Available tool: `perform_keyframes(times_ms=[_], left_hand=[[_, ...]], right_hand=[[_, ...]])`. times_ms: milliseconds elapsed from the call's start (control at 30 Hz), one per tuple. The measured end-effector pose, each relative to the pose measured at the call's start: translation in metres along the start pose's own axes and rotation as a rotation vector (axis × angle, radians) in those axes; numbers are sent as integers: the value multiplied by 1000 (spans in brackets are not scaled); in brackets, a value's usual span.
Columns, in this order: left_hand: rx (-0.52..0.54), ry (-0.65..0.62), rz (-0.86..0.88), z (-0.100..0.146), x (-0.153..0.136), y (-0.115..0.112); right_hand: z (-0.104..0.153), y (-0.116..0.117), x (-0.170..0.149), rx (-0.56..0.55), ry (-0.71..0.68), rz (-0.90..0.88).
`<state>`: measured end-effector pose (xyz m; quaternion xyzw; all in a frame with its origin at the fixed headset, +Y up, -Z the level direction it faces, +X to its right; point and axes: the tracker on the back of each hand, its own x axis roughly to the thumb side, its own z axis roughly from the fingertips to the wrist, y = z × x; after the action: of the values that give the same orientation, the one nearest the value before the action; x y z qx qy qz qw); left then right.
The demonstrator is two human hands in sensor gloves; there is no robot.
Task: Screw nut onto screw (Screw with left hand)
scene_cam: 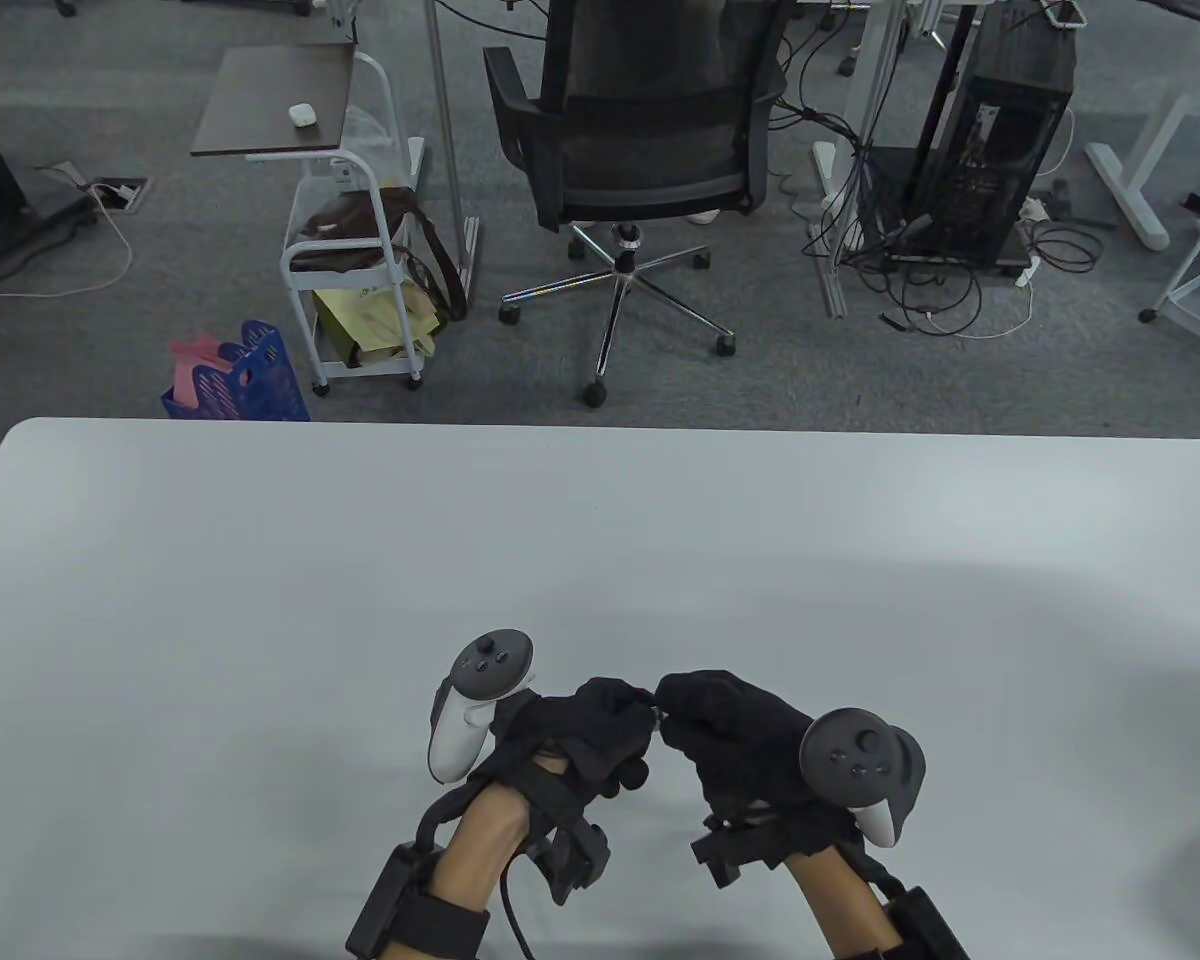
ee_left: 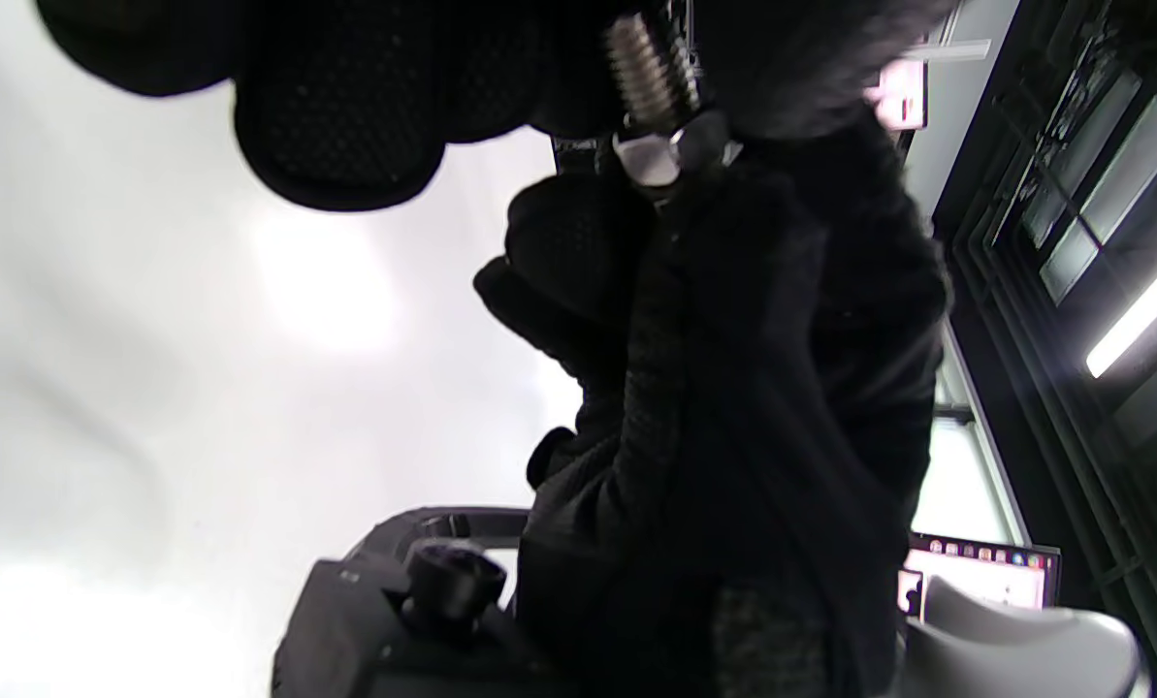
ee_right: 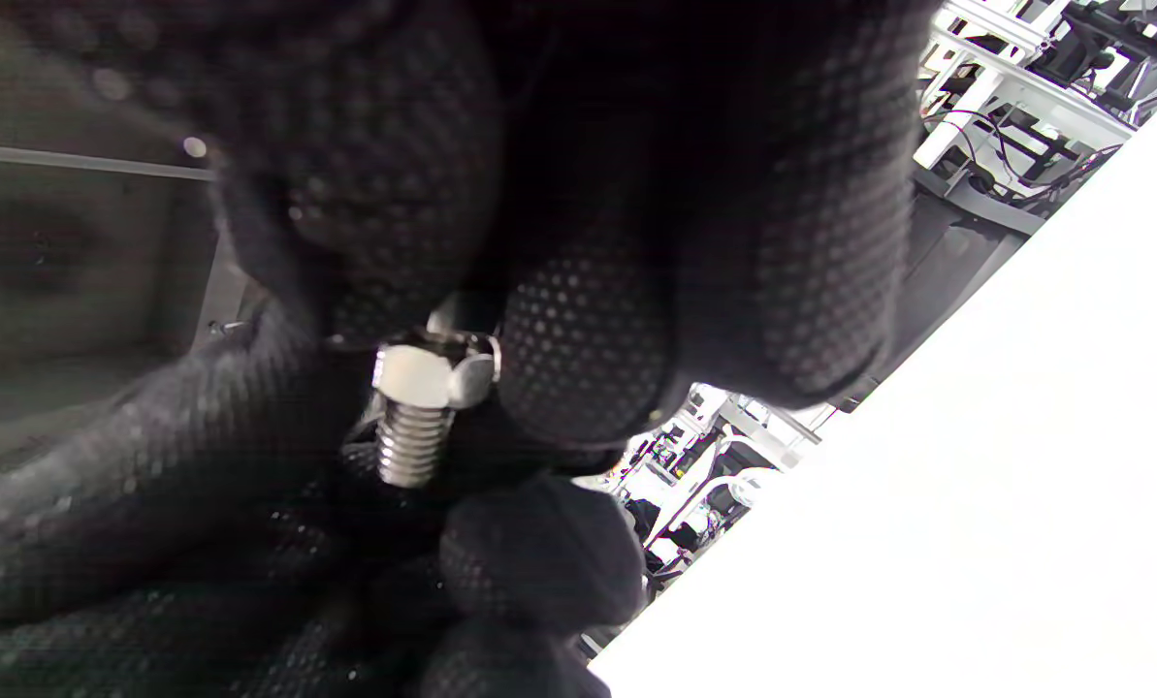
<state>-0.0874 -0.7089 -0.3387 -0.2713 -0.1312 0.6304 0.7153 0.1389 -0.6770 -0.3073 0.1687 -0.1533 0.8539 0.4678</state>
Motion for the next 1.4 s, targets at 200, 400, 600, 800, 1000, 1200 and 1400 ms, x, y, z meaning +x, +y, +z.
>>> perform_keyframes(times_ms=[200,400,600,800,1000,1200,1400], left_hand=[[9,0,-40,-1,2,-1],[10,-17,-13,-1,1,-1],[-15,-20,-10,-1,3,0],[65,2,-45,0,1,1],[-31,-8,-13,0,3,1],[60,-4,-36,1,2,2],[-29,-23,-18,0,5,1]], right_hand=[[0,0,1,2,-5,7],[0,1,0,-1,-3,10],[0,1,0,-5,-1,-2],[0,1,-3,-5,10,-4],[0,1,-3,-1,25,-50],[0,0,-4,-5,30,-48],[0,-1,-4,-16,38,-75]])
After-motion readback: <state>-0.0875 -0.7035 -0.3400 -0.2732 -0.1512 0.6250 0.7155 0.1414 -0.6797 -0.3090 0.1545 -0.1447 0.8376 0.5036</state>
